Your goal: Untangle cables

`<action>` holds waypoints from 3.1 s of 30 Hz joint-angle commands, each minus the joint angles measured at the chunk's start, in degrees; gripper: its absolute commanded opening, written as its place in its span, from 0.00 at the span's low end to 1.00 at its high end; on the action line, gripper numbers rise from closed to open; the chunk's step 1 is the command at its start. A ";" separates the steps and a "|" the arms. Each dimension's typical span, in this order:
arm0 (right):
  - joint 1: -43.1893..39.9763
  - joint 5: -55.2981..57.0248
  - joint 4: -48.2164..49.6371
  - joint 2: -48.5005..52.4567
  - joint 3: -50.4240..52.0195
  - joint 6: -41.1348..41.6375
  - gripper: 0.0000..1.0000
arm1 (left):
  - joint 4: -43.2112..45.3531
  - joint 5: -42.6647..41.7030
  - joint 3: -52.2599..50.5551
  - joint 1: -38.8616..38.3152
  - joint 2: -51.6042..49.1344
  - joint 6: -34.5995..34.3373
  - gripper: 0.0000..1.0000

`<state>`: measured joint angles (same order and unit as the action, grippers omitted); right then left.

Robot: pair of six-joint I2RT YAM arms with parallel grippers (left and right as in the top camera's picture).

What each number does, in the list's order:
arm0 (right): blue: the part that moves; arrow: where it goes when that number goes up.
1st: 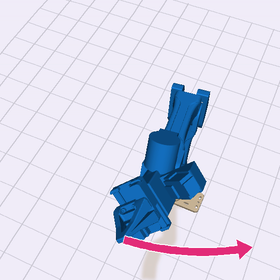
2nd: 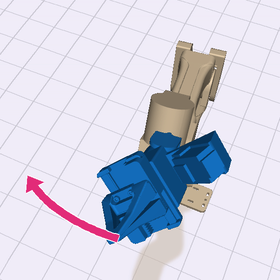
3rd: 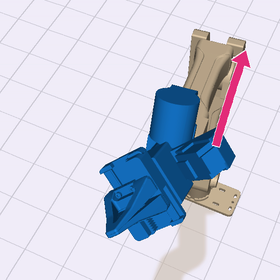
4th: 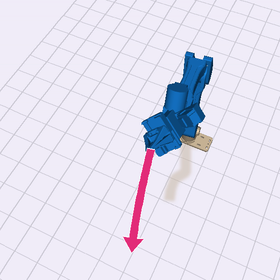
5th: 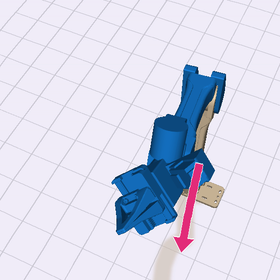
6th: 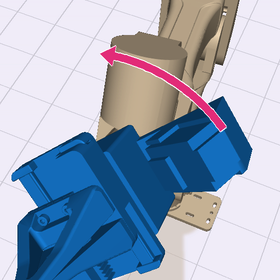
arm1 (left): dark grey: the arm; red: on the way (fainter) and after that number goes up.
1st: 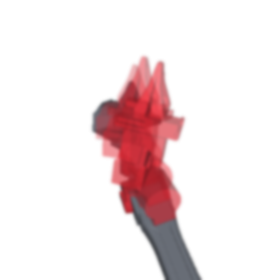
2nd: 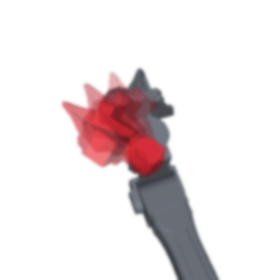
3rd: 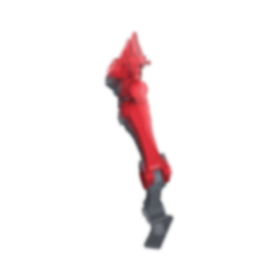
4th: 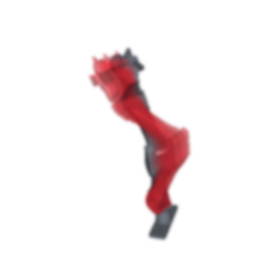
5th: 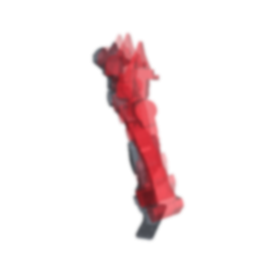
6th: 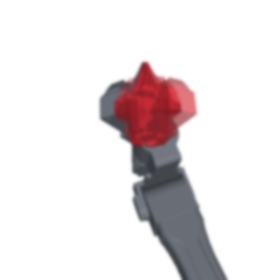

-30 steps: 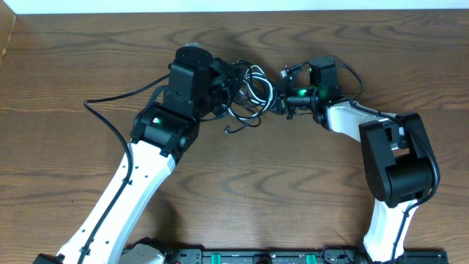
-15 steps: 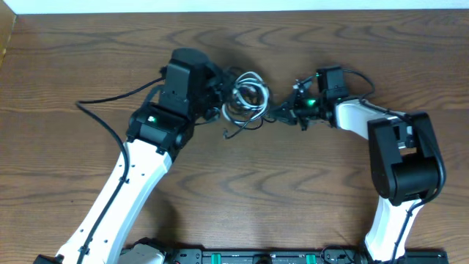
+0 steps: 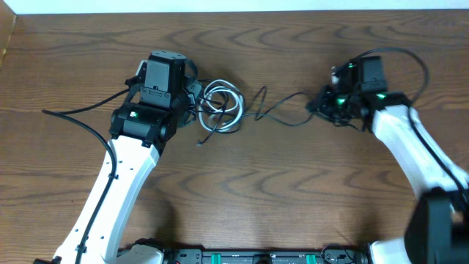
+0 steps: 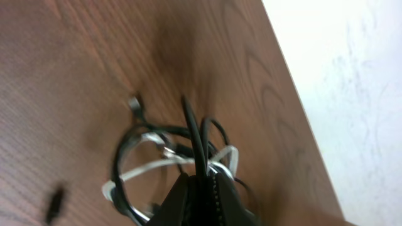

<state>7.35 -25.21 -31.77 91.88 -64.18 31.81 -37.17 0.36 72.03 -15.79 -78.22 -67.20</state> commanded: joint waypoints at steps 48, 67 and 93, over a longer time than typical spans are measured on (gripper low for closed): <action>-13.22 7.65 -2.38 -2.67 -0.55 -14.71 0.26 | -10.38 -17.99 0.94 -0.68 1.07 49.24 0.07; -9.07 -22.36 -8.79 -10.34 -7.26 -32.33 0.81 | -0.61 -26.95 0.94 -0.68 1.07 48.00 0.07; 17.75 -16.39 6.80 -4.07 -7.26 -27.54 0.71 | 4.28 -26.80 0.94 -0.68 1.07 15.08 0.08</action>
<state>23.62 -42.78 -25.67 86.35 -70.65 3.90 -33.17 -25.61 72.03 -16.40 -78.19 -46.65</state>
